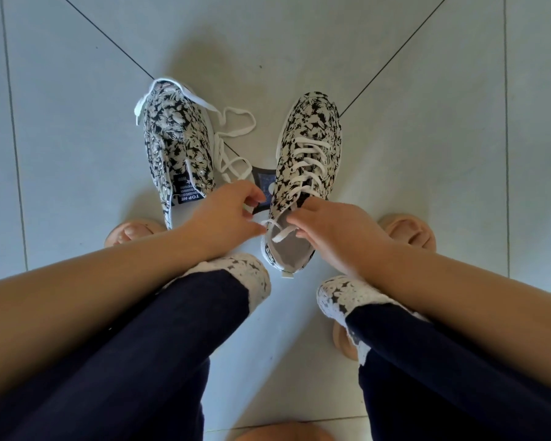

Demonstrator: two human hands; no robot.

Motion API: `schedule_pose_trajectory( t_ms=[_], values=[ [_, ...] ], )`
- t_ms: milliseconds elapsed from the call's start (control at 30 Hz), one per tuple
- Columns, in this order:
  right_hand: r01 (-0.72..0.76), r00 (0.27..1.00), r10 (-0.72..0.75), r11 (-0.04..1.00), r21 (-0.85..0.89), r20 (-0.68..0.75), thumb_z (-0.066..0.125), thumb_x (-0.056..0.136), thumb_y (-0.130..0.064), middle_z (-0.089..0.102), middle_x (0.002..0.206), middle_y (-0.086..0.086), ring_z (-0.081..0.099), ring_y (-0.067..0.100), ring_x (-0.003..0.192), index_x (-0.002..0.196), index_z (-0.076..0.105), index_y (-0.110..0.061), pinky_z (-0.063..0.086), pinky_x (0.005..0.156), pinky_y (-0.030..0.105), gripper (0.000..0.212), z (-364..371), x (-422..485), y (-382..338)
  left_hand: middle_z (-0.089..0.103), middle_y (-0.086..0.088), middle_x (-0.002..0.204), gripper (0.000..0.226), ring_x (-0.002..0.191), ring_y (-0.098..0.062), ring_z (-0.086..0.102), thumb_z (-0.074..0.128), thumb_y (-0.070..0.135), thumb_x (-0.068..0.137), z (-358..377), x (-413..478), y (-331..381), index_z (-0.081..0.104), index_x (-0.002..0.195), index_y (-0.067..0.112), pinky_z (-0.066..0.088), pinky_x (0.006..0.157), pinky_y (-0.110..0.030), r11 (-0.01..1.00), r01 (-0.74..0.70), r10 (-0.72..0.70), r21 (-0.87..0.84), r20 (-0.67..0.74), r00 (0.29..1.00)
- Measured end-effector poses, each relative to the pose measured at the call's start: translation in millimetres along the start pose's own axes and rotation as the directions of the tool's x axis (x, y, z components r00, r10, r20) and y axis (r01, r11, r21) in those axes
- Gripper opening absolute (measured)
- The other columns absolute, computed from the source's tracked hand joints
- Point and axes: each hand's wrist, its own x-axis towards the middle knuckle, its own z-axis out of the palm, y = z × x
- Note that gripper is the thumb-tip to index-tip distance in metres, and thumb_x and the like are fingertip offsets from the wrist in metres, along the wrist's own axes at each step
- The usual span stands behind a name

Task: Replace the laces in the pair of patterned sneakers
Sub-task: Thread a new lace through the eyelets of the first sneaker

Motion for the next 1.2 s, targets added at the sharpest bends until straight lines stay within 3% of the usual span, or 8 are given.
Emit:
schedule_pose_trajectory(
  t_ms=[133,267,367,500,633,800,1000,1200],
  values=[
    [0.053,0.990,-0.032,0.986,-0.157,0.139,0.042,0.094,-0.011,0.047,0.094,-0.001,0.056,0.018,0.086,0.119,0.053,-0.011,0.042,0.062,0.026,0.027,-0.7,4.4,-9.2,0.061,0.000,0.116,0.044,0.105,-0.015,0.057,0.067,0.022,0.082,4.0,-3.0,-4.8,0.051,0.122,0.015,0.043,0.093,-0.027,0.961,-0.062,0.022,0.268,0.151,0.988],
    [0.065,0.989,-0.038,0.980,-0.189,0.142,0.044,0.094,-0.014,0.056,0.100,-0.002,0.055,0.019,0.095,0.122,0.055,-0.015,0.049,0.077,0.030,0.030,6.3,6.1,-5.7,0.067,0.004,0.102,0.018,0.096,-0.011,0.058,0.056,0.024,0.090,1.0,-11.7,9.7,0.067,0.103,0.019,0.043,0.091,-0.028,0.964,-0.165,0.156,0.210,0.058,0.986],
    [0.001,0.994,0.000,1.000,-0.011,0.111,0.048,0.093,-0.010,0.059,0.111,-0.003,0.055,0.016,0.101,0.131,0.050,-0.025,0.047,0.079,0.027,0.041,11.6,1.7,2.7,0.063,0.016,0.091,0.012,0.089,-0.001,0.054,0.061,0.028,0.086,1.3,-14.0,20.2,0.070,0.094,0.026,0.038,0.080,-0.012,0.970,-0.241,0.242,0.033,-0.029,0.970],
    [-0.162,0.969,0.214,0.927,0.337,-0.122,0.055,0.092,-0.009,0.066,0.092,-0.009,0.049,-0.011,0.064,0.102,0.071,-0.017,0.043,0.064,0.010,0.021,5.6,-13.9,12.8,0.051,0.022,0.080,0.009,0.077,0.009,0.044,0.069,0.027,0.078,12.5,-8.1,26.2,0.069,0.081,0.035,0.031,0.071,-0.005,0.961,-0.241,0.223,-0.135,-0.139,0.965],
    [-0.290,0.907,0.406,0.795,0.533,-0.113,0.057,0.090,-0.009,0.062,0.078,-0.014,0.065,0.007,0.068,0.093,0.072,-0.017,0.048,0.061,0.016,0.017,-0.8,-22.1,18.9,0.067,0.013,0.082,0.009,0.072,0.006,0.058,0.068,0.023,0.080,27.7,-11.9,24.7,0.072,0.085,0.029,0.043,0.069,-0.005,0.926,-0.143,0.128,-0.348,-0.065,0.990],
    [-0.310,0.878,0.474,0.666,0.679,-0.064,0.059,0.088,-0.006,0.065,0.077,-0.013,0.065,0.003,0.072,0.096,0.070,-0.015,0.049,0.070,0.009,0.016,1.1,-21.7,25.1,0.065,0.016,0.094,0.021,0.071,0.015,0.053,0.055,0.021,0.091,36.8,-12.5,18.1,0.068,0.107,0.023,0.032,0.065,0.001,0.990,-0.132,0.133,-0.040,0.045,0.990],
    [-0.264,0.954,0.299,0.826,0.499,0.010,0.065,0.084,-0.023,0.066,0.083,-0.013,0.063,0.004,0.076,0.097,0.068,-0.021,0.050,0.074,0.016,0.014,6.0,-23.2,26.2,0.056,0.008,0.126,0.034,0.115,-0.009,0.048,0.045,0.012,0.095,31.2,-11.2,11.7,0.057,0.124,0.023,0.028,0.092,-0.014,0.903,-0.380,0.330,0.202,0.242,0.912],
    [-0.213,0.976,0.212,0.905,0.369,0.045,0.067,0.081,-0.037,0.068,0.087,-0.008,0.059,0.004,0.072,0.097,0.067,-0.016,0.043,0.066,0.011,0.026,14.5,-16.9,14.4,0.059,0.007,0.116,0.033,0.099,-0.004,0.048,0.044,0.011,0.095,34.2,-13.7,9.7,0.057,0.123,0.023,0.026,0.075,-0.007,0.918,-0.368,0.344,0.146,0.168,0.924]
  ],
)
